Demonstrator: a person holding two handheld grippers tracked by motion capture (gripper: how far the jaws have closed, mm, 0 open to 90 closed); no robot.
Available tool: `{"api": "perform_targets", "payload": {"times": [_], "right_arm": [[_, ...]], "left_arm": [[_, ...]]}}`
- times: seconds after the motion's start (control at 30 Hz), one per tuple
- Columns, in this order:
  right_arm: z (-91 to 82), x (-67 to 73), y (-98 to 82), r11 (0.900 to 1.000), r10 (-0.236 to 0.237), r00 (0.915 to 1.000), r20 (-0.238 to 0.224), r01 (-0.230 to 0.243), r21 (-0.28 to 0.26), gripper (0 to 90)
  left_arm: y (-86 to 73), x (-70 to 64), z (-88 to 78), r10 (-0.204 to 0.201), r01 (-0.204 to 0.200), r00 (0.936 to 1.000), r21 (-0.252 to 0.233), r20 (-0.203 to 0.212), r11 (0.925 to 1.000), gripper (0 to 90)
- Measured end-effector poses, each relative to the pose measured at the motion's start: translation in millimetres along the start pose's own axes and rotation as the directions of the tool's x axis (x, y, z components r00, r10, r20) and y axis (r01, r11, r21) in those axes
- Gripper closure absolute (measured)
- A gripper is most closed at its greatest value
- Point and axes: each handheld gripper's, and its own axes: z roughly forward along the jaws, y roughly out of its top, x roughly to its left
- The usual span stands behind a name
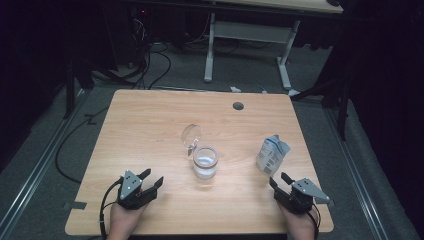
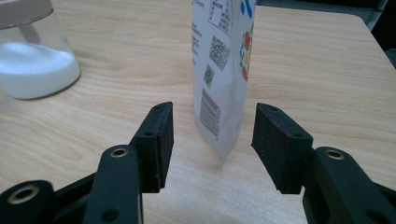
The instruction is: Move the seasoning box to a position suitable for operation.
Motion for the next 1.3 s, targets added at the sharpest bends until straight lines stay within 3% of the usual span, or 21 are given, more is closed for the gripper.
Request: {"api": "perform_targets", "payload": {"times": [0.3, 0.67, 1.3], "right_arm": [[-5.4, 10.8, -1.0, 1.000, -0.021, 0.9997, -0.008, 0.021, 0.006, 49.7], [-2.1, 25.9, 2.7, 0.999, -0.049, 0.9975, -0.051, 0.049, 0.001, 51.0], [32.5, 66.0, 23.9, 0.992, -0.127, 0.9808, -0.148, 0.128, -0.004, 53.0]], "left_arm": [[1.0, 1.5, -1.0, -0.006, 0.006, 1.0000, 0.000, 0.007, 1.0000, 44.1], [0.9, 1.7, -0.9, -0.002, 0.002, 1.0000, 0.001, 0.008, 1.0000, 45.0], [1.7, 0.3, 0.8, -0.032, 0.032, 0.9989, 0.009, 0.034, 0.9995, 46.0]]}}
